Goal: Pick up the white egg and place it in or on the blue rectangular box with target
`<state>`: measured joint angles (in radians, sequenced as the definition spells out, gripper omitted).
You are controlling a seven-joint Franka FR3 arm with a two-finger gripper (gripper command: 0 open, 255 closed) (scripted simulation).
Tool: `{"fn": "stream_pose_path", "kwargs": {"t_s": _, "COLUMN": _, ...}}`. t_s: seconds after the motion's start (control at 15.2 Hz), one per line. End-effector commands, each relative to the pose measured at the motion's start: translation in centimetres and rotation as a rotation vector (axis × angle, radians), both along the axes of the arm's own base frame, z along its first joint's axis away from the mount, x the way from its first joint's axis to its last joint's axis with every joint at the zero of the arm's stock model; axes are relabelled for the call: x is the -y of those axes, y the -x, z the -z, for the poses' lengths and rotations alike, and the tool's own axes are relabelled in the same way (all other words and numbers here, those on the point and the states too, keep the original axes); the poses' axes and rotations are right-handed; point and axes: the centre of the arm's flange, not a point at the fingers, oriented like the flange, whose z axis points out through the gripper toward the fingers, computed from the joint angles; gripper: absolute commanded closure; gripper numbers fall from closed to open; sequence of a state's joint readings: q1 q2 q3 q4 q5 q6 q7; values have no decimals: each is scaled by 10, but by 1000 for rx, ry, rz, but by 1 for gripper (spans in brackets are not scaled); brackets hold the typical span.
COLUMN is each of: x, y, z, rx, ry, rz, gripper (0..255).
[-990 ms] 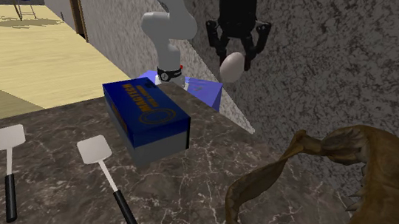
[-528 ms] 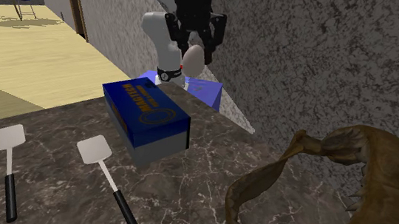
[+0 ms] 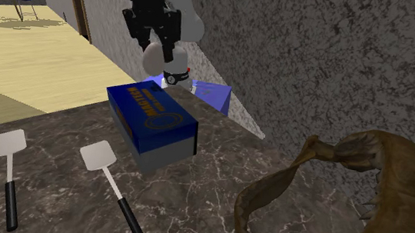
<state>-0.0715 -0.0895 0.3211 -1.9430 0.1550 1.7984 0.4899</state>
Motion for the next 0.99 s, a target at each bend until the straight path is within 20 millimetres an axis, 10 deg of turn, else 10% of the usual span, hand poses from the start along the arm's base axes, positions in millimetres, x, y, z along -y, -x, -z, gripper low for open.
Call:
{"fn": "stream_pose_path", "kwargs": {"t_s": 0.0, "x": 23, "y": -3, "z": -1, "rx": 0, "ry": 0, "rz": -2, "gripper": 255}}
{"fn": "stream_pose_path", "kwargs": {"t_s": 0.92, "x": 23, "y": -3, "z": 73, "rx": 0, "ry": 0, "rz": -2, "gripper": 255}}
